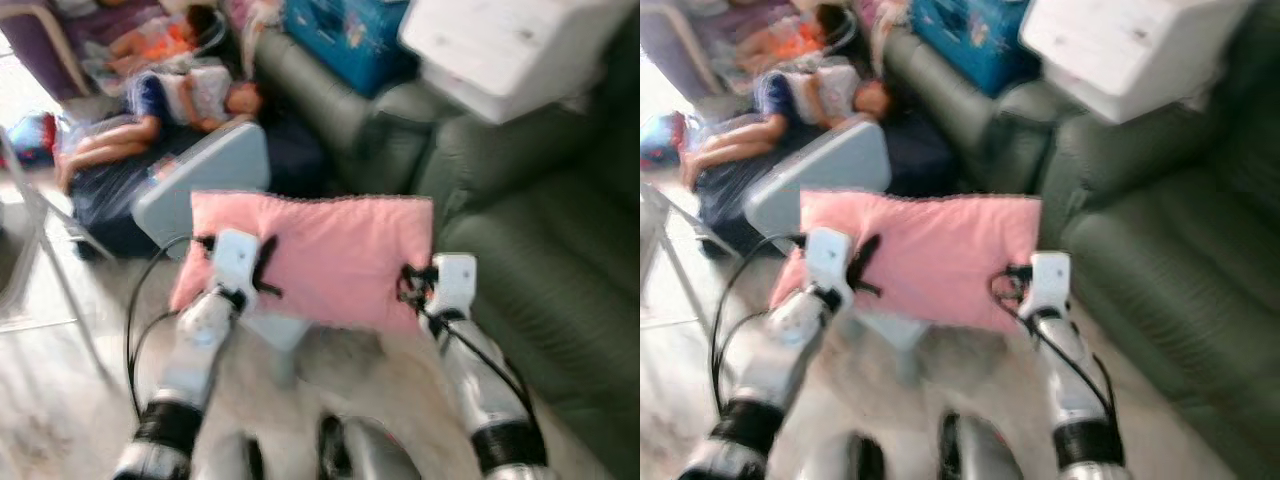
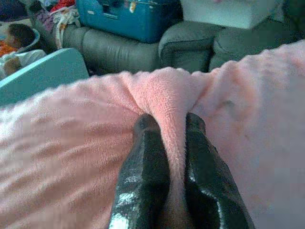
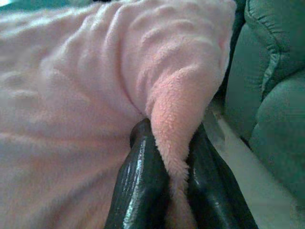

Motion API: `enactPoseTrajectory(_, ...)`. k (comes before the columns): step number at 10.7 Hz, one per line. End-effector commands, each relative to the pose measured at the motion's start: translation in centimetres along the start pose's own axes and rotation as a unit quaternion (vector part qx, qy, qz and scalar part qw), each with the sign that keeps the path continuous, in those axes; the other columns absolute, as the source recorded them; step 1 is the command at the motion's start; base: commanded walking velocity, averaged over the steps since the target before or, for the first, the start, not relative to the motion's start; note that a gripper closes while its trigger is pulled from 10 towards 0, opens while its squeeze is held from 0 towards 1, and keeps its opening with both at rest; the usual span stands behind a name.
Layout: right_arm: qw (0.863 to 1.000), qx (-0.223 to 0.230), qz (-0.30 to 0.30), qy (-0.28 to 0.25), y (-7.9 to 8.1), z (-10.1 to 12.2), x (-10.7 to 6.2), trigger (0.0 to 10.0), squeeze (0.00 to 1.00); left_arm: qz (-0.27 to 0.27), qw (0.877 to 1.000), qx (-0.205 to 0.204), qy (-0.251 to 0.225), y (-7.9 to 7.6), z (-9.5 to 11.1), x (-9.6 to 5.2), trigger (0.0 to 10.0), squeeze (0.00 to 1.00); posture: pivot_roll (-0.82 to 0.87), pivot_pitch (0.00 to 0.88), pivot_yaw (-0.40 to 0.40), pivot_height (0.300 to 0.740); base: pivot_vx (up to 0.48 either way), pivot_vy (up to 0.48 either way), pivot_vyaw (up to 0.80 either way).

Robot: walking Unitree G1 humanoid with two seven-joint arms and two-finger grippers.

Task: Move the pillow to the sofa

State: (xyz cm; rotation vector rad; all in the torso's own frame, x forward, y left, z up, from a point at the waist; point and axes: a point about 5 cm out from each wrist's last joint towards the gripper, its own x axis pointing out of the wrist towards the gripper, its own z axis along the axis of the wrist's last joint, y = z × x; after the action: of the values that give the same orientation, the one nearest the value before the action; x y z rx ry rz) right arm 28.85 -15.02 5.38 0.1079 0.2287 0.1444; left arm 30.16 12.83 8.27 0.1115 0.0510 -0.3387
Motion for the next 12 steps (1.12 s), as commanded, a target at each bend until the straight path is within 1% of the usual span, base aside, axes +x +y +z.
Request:
enactPoseTrajectory(1, 1.000, 0.000, 0.004, -0.014, 0.33, 0.60, 0.12, 10.0, 0.00, -0.008, 1.000, 0.005, -0.011, -0.07, 0.58, 0.12, 10.0, 0.00, -0.10, 0.111, -0.040, 0.740, -0.274, 0.000, 0.00)
enactPoseTrajectory(4, 1.000, 0.001, -0.004, -0.023, 0.18, 0.77, -0.02, 10.0, 0.00, -0.026, 0.999, 0.001, -0.026, -0.24, 0.90, -0.03, 10.0, 0.00, -0.10, 0.111, -0.040, 0.740, 0.000, 0.000, 0.00)
enactPoseTrajectory(7, 1.000, -0.004, -0.006, -0.016, -0.06, 0.62, 0.01, 10.0, 0.00, -0.038, 0.999, -0.021, -0.029, -0.35, 0.98, 0.05, 10.0, 0.00, -0.10, 0.109, -0.043, 0.740, 0.000, 0.000, 0.00)
enactPoseTrajectory(9, 1.000, -0.004, -0.010, -0.016, -0.17, 0.53, -0.14, 10.0, 0.00, -0.042, 0.998, -0.032, -0.027, -0.24, 0.90, 0.03, 10.0, 0.00, -0.10, 0.107, -0.042, 0.740, 0.000, 0.000, -0.68)
enactPoseTrajectory(11, 1.000, -0.005, -0.015, -0.023, -0.28, 0.74, -0.13, 10.0, 0.00, -0.056, 0.997, -0.037, -0.030, -0.47, 1.04, 0.06, 10.0, 0.00, -0.10, 0.102, -0.036, 0.740, 0.000, 0.000, -0.80)
enactPoseTrajectory(12, 0.999, -0.004, -0.018, -0.026, -0.32, 0.88, -0.15, 10.0, 0.00, -0.059, 0.997, -0.038, -0.031, -0.54, 1.06, 0.10, 10.0, 0.00, -0.10, 0.102, -0.037, 0.740, 0.240, 0.000, -0.80)
